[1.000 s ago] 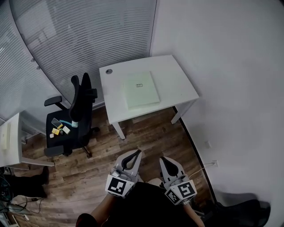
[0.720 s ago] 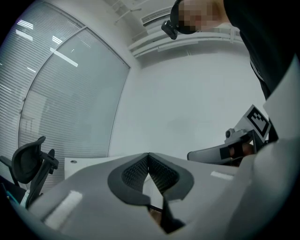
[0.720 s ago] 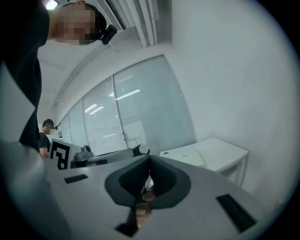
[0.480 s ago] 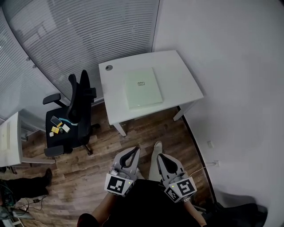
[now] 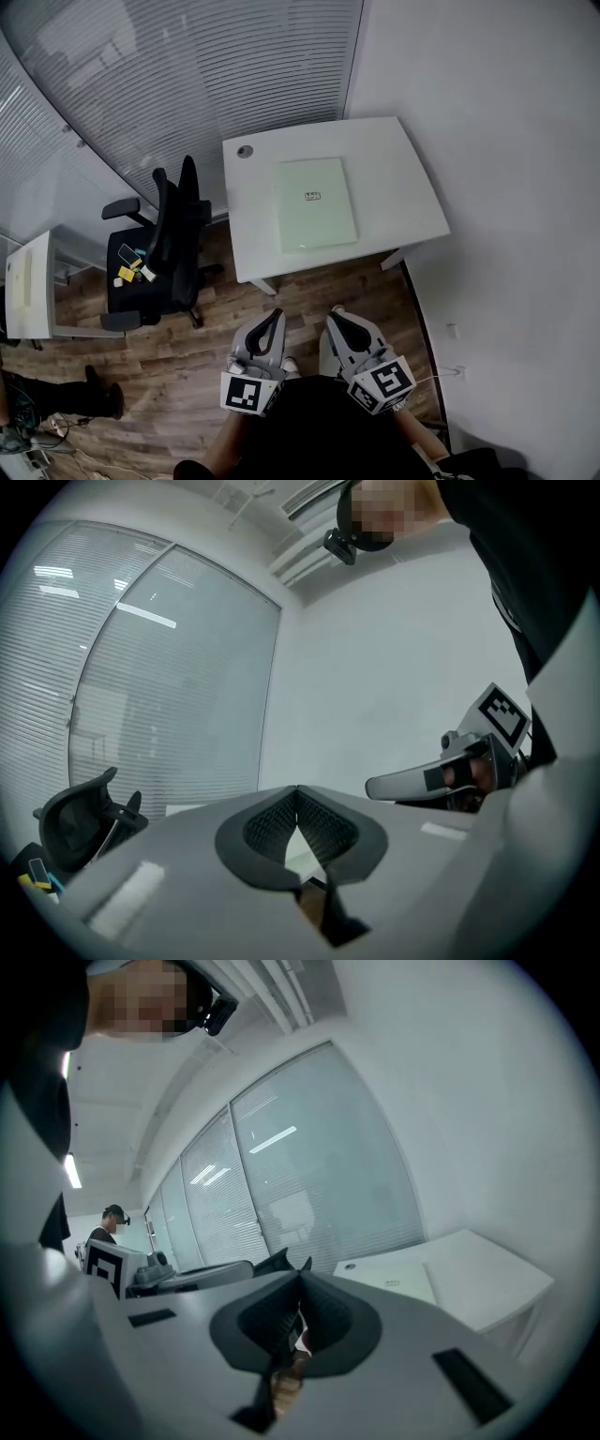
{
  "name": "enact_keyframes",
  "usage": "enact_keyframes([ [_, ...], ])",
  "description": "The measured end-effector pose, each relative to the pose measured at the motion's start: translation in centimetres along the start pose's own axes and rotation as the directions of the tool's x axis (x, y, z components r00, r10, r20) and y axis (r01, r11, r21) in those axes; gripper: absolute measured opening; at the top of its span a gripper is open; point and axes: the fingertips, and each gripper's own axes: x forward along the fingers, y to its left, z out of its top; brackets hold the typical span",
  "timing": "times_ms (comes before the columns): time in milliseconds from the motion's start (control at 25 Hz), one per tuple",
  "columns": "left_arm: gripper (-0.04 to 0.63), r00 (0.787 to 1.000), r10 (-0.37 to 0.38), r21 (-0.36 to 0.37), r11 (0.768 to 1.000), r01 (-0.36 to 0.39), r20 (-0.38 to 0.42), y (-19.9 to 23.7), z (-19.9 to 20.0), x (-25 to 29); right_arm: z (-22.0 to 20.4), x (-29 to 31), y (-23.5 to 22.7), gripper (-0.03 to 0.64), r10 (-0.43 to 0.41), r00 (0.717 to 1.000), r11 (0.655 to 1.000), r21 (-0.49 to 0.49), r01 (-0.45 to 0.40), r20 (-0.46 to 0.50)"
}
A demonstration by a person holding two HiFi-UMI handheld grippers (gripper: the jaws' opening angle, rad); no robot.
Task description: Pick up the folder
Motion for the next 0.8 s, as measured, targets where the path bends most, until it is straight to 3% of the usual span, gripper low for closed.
enact_keyframes([
  [440,0.008,0.99,0.136,-0.054,0.989,-0.139,-0.044,2.5,-0.9,9.5,3.7,4.4,-7.8,-0.002,0.108,0.993,0.994,-0.028,-0.11,-0.053],
  [800,0.038,0.961,0.248,-0.09,0.962,-0.26,-0.12,4.0,-3.7,15.0,5.9,5.8,-13.5,-0.002,0.189,0.979,0.981,-0.028,-0.191,-0.079],
])
